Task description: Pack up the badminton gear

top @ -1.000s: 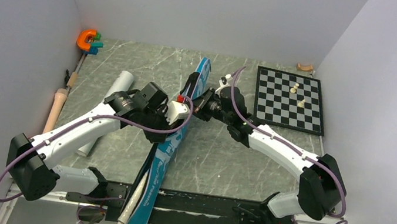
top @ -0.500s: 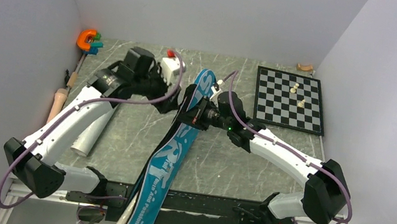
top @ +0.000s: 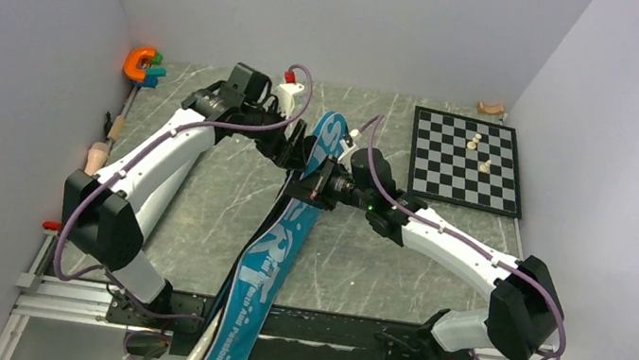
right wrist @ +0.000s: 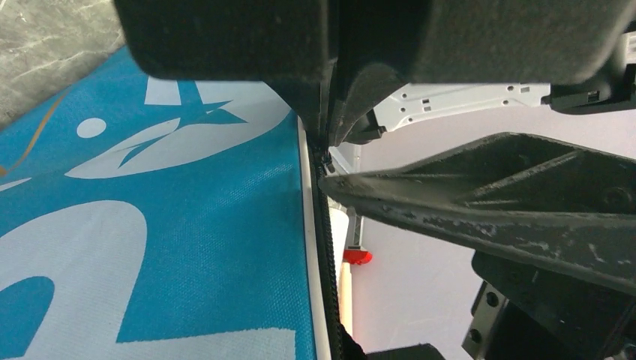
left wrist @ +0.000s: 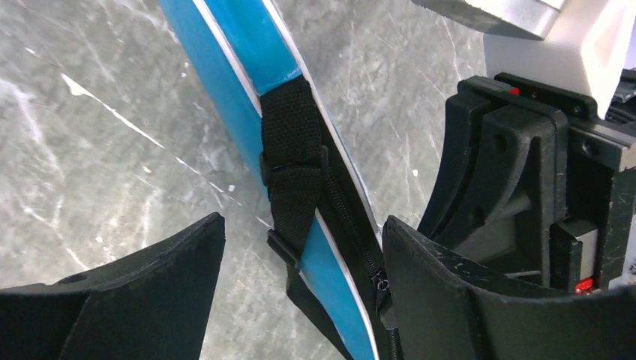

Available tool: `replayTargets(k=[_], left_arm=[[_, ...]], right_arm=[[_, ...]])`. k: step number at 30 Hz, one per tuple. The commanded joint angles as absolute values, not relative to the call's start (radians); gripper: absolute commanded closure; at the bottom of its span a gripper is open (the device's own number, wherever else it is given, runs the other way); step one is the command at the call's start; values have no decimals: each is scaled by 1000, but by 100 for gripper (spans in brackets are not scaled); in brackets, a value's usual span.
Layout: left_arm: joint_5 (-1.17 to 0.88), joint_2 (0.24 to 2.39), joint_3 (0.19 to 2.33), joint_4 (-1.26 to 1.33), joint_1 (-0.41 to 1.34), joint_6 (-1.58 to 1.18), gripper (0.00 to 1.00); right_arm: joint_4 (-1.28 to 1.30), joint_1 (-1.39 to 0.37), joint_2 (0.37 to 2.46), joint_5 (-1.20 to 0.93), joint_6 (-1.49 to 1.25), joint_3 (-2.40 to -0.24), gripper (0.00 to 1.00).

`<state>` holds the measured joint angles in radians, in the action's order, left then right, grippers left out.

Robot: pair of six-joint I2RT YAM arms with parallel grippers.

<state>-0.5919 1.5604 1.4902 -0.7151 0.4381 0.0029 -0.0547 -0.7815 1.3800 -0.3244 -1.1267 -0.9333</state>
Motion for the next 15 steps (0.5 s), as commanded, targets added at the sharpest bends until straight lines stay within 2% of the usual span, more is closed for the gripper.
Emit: replayTargets(k=[1, 5, 7, 13, 15], left_arm=[[-710, 1547, 1489, -679, 443, -42, 21], [-709, 1549, 1473, -675, 463, -43, 24], [-696, 1557, 1467, -674, 478, -40, 34], [-649, 1602, 1488, -665, 488, -62, 84], [-642, 1616, 1514, -669, 488, -69, 97]], right_arm=[[-87, -789, 1361, -349, -1127, -920, 100], [-105, -789, 1368, -350, -1132, -920, 100], [-115, -789, 1375, -348, -1137, -921, 100], [-138, -789, 1365, -331, -1152, -914, 100], [-133, -789, 1363, -325, -1151, -917, 100]])
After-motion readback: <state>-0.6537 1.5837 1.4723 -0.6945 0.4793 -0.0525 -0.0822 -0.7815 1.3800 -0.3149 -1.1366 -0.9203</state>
